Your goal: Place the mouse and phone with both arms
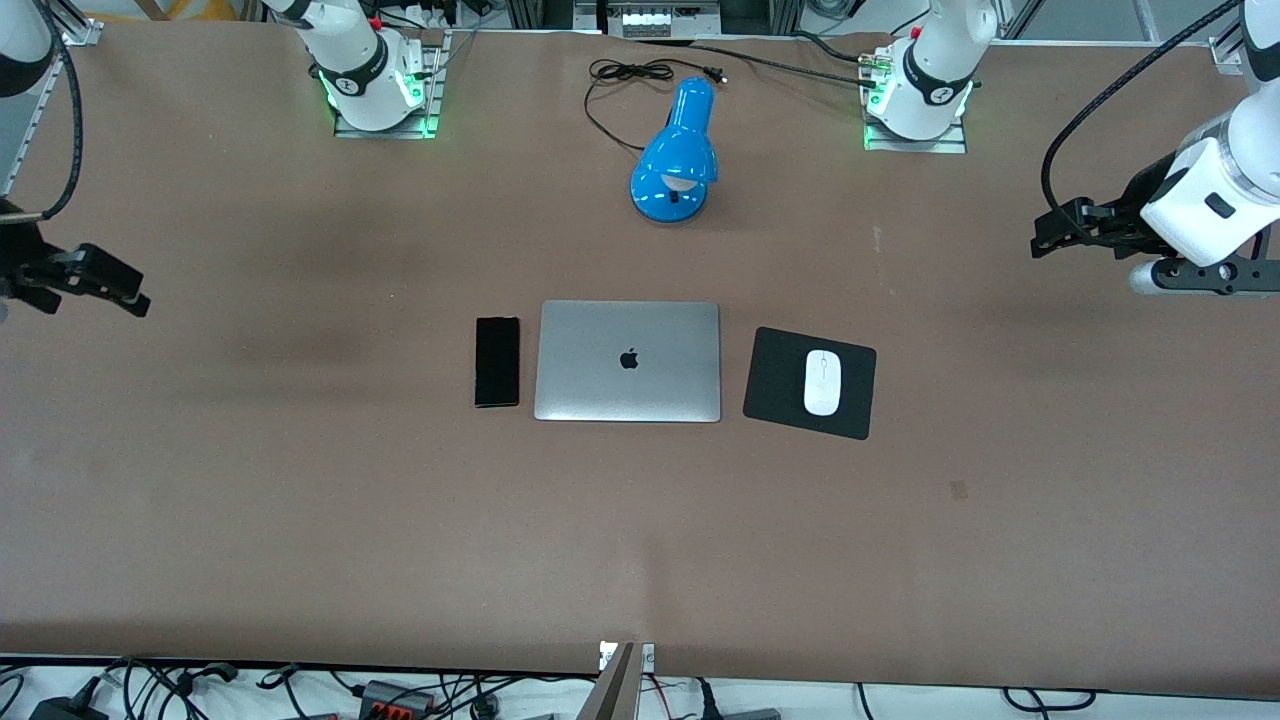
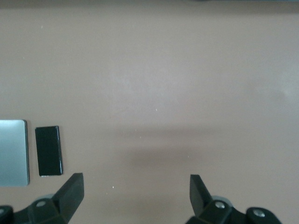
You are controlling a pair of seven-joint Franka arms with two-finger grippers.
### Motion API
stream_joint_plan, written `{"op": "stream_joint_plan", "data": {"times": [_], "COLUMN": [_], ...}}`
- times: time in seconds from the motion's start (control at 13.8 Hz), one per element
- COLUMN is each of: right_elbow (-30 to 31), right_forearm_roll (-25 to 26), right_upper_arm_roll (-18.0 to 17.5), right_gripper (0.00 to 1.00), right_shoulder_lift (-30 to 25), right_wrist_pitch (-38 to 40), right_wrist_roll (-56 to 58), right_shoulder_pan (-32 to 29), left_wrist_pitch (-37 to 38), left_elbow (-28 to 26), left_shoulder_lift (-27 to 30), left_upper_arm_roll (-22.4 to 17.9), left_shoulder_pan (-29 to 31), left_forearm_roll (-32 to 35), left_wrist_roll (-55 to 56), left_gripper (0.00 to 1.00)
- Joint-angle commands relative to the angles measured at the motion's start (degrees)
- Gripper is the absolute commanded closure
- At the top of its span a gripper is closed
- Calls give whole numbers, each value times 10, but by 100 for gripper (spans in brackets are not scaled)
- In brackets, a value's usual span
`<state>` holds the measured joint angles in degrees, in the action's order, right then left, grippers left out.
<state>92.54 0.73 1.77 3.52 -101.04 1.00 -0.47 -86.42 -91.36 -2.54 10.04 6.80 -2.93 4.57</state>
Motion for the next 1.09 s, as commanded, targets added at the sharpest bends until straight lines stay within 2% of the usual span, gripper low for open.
{"op": "stream_joint_plan", "data": {"times": [0.0,0.22,0.65,0.8,1.01], "right_elbow": [89,85,64,60,60], "right_forearm_roll": [6,6,2,2,0], "right_upper_arm_roll": [-1,-1,-4,-7,-1], "right_gripper": [0,0,0,0,0], "right_shoulder_lift": [-58,-64,-70,-78,-77], "right_wrist_pitch": [-28,-12,11,44,35], "right_wrist_roll": [14,43,0,0,3], "right_shoulder_pan": [1,0,3,6,2], "left_wrist_pitch": [-4,-1,-1,1,2], "left_elbow": [-1,0,-1,-1,-1], "left_shoulder_lift": [8,10,10,11,11], "left_upper_arm_roll": [-1,-2,-6,-3,-3], "left_shoulder_pan": [2,3,11,11,11], "left_forearm_roll": [-9,-9,-9,-9,-9], "left_wrist_roll": [-9,-9,-16,-16,-16], "left_gripper": [0,0,0,0,0]}}
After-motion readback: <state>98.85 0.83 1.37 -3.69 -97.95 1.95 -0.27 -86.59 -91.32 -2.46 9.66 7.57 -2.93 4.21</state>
